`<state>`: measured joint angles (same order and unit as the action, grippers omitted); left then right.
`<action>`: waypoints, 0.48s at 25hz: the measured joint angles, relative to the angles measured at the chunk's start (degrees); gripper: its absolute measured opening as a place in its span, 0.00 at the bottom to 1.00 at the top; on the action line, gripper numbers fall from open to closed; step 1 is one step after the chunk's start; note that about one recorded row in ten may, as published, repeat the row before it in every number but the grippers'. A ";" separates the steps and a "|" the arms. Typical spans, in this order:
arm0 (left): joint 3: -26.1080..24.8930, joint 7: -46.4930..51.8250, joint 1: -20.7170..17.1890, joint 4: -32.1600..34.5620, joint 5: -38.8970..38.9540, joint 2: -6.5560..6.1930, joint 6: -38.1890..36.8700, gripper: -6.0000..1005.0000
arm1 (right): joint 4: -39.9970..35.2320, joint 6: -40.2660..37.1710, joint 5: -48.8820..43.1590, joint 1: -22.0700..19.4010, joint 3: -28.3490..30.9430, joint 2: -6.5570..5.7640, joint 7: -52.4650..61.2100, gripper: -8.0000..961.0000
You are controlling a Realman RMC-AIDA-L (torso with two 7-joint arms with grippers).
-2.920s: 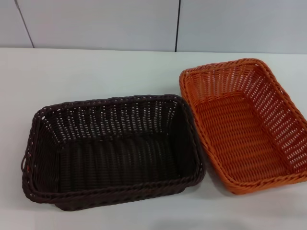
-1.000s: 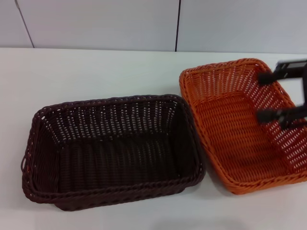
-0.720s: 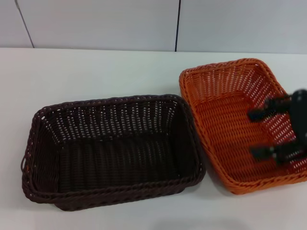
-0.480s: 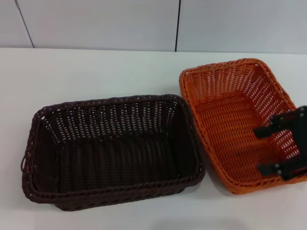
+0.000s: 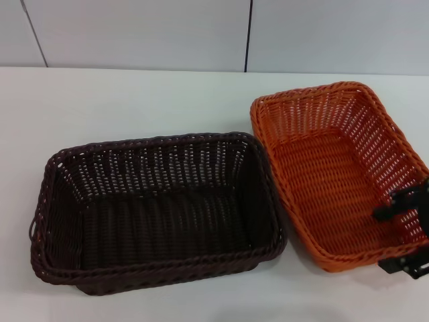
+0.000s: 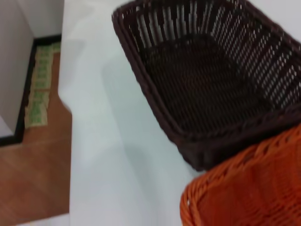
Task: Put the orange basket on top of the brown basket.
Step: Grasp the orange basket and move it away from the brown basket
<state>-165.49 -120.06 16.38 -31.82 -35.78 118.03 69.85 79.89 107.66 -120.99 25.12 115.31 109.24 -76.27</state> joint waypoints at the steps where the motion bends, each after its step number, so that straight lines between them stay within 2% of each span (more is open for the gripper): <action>1: 0.00 0.00 0.02 0.00 0.18 0.00 0.18 0.65 | -0.02 -0.01 -0.56 0.02 -0.07 -0.01 -0.26 0.82; 12: 0.00 0.12 -0.20 -0.06 1.14 0.10 2.87 0.65 | -7.90 -0.47 -7.34 3.93 0.24 0.89 -4.66 0.82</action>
<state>-165.50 -119.94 16.18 -31.88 -34.64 118.13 72.72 71.99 107.19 -128.32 29.06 115.56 110.13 -80.93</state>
